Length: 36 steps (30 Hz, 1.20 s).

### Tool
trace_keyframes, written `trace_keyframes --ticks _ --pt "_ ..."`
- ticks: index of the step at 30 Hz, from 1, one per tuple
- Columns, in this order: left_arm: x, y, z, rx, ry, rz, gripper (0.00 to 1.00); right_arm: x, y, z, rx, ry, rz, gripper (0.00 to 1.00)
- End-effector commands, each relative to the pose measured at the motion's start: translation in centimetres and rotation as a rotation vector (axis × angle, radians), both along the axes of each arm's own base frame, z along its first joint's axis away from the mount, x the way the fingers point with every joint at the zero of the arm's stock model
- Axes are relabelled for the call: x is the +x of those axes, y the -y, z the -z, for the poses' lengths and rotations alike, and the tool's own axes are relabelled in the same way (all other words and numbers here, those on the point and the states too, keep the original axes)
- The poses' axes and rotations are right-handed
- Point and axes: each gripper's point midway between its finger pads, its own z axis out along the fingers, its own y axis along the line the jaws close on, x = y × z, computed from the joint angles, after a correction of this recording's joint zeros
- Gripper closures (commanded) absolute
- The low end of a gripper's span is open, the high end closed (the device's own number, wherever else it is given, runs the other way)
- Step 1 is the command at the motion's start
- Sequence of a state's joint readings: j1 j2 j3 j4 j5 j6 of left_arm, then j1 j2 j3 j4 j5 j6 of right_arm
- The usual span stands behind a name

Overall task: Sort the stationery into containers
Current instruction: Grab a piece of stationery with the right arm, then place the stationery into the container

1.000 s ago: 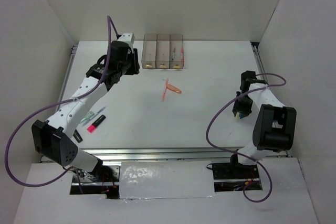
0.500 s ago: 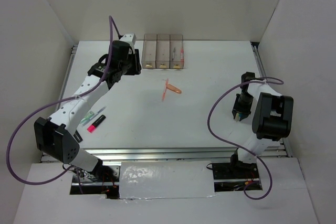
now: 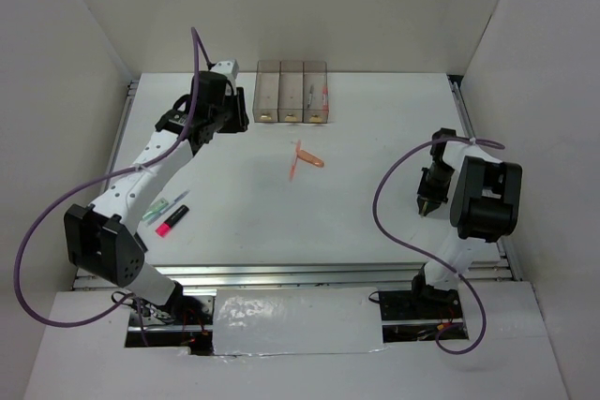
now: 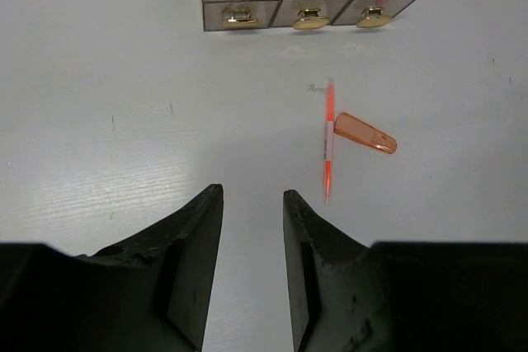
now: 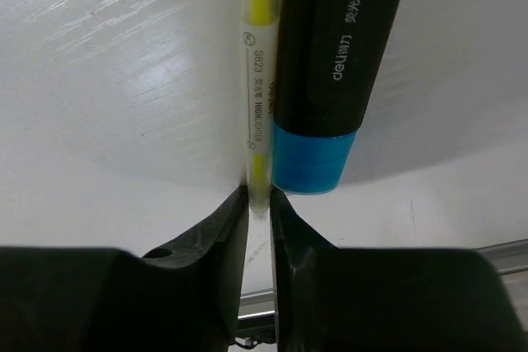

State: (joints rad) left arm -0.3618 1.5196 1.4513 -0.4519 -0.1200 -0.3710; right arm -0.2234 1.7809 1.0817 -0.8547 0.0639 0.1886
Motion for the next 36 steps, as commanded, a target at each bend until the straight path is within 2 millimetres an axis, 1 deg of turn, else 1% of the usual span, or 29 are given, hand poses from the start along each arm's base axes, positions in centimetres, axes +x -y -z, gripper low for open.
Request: trace_keyframes --ticks 1,2,4,5,7,9,10,12,14,15,16,18,19,21,22,23,24,25,26,27,28,29,30,31,32,33,34,35,36 --pt "0.8 0.5 -1.7 -0.042 0.040 0.006 0.53 0.3 -0.1 0.0 0.025 -0.016 0.001 0.78" --pt "0.8 0.4 -1.8 -0.043 0.044 0.007 0.53 0.4 -0.1 0.1 0.025 -0.017 -0.003 0.85" --pt "0.8 0.3 -1.6 -0.039 0.041 0.003 0.53 0.4 -0.2 0.3 0.035 -0.026 -0.010 0.92" --pt "0.8 0.3 -1.7 -0.042 0.043 0.006 0.53 0.5 -0.2 0.2 0.039 -0.022 -0.015 0.98" --pt "0.8 0.1 -1.5 -0.040 0.039 0.003 0.53 0.7 -0.4 0.4 0.048 -0.028 -0.034 1.00" --pt "0.7 0.1 -1.3 -0.037 0.039 0.004 0.53 1.1 -1.2 0.3 0.066 -0.025 -0.070 1.00" --pt "0.7 0.0 -1.4 -0.038 0.042 0.001 0.53 1.5 -1.3 0.0 0.063 -0.013 -0.094 1.00" --pt "0.5 -0.1 -1.3 -0.035 0.042 0.003 0.53 2.6 -2.9 -0.8 0.094 0.026 -0.153 1.00" --pt "0.4 -0.2 -1.2 -0.031 0.043 0.004 0.53 4.2 -3.6 -2.2 0.087 0.076 -0.209 1.00" --pt "0.4 -0.3 -1.4 -0.026 0.050 0.007 0.53 4.9 -4.5 -2.8 0.086 0.096 -0.250 1.00" --pt "0.3 -0.4 -1.5 -0.017 0.057 0.017 0.53 6.2 -5.0 -4.0 0.085 0.131 -0.280 1.00" --pt "0.2 -0.5 -1.8 0.015 0.080 0.056 0.51 7.7 -6.6 -5.6 0.096 0.179 -0.336 1.00" --pt "0.1 -0.8 -1.8 0.027 0.083 0.072 0.51 9.1 -7.2 -7.2 0.099 0.224 -0.360 1.00" --pt "-0.3 -1.3 -1.8 0.055 0.082 0.111 0.47 10.7 -7.9 -9.0 0.107 0.279 -0.384 1.00" --pt "-0.5 -1.6 -1.5 0.040 0.066 0.137 0.46 12.3 -9.7 -10.9 0.110 0.337 -0.442 1.00" --pt "-0.8 -2.0 -1.4 0.037 0.063 0.166 0.28 13.0 -10.4 -11.7 0.110 0.361 -0.462 1.00" --pt "-1.1 -2.1 -1.2 0.017 0.056 0.187 0.24 14.8 -11.0 -13.9 0.105 0.435 -0.484 1.00" --pt "-1.4 -2.7 -1.0 -0.019 0.047 0.213 0.12 15.9 -12.2 -14.6 0.106 0.463 -0.516 1.00" --pt "-1.7 -3.1 -0.7 -0.032 0.042 0.221 0.10 16.8 -12.9 -15.6 0.098 0.496 -0.531 1.00" --pt "-1.7 -3.9 -0.5 -0.043 0.036 0.208 0.09 18.8 -13.6 -18.4 0.074 0.579 -0.545 1.00" --pt "-1.8 -4.2 -0.5 -0.052 0.038 0.208 0.08 19.9 -15.0 -18.4 0.073 0.590 -0.575 1.00" --pt "-2.0 -4.6 -0.2 -0.055 0.032 0.198 0.08 20.8 -15.8 -19.0 0.062 0.614 -0.590 1.00" --pt "-2.0 -5.3 -0.2 -0.057 0.035 0.180 0.08 23.0 -16.5 -20.7 0.032 0.677 -0.601 1.00" --pt "-2.1 -5.6 -0.1 -0.063 0.039 0.177 0.08 23.7 -18.0 -21.4 0.031 0.708 -0.627 1.00" --pt "-2.2 -5.9 -0.1 -0.065 0.042 0.169 0.08 24.9 -19.0 -23.4 0.021 0.775 -0.640 1.00" --pt "-2.2 -6.3 0.0 -0.067 0.045 0.158 0.08 26.1 -19.6 -22.5 0.008 0.780 -0.646 1.00" --pt "-2.4 -6.5 0.1 -0.068 0.046 0.152 0.08 26.4 -21.0 -22.8 0.009 0.803 -0.666 1.00" --pt "-2.5 -6.7 0.1 -0.070 0.048 0.149 0.08 27.0 -21.9 -23.0 0.013 0.826 -0.676 1.00" --pt "-2.5 -7.1 0.3 -0.072 0.045 0.138 0.08 28.1 -22.3 -22.7 -0.014 0.856 -0.672 1.00"
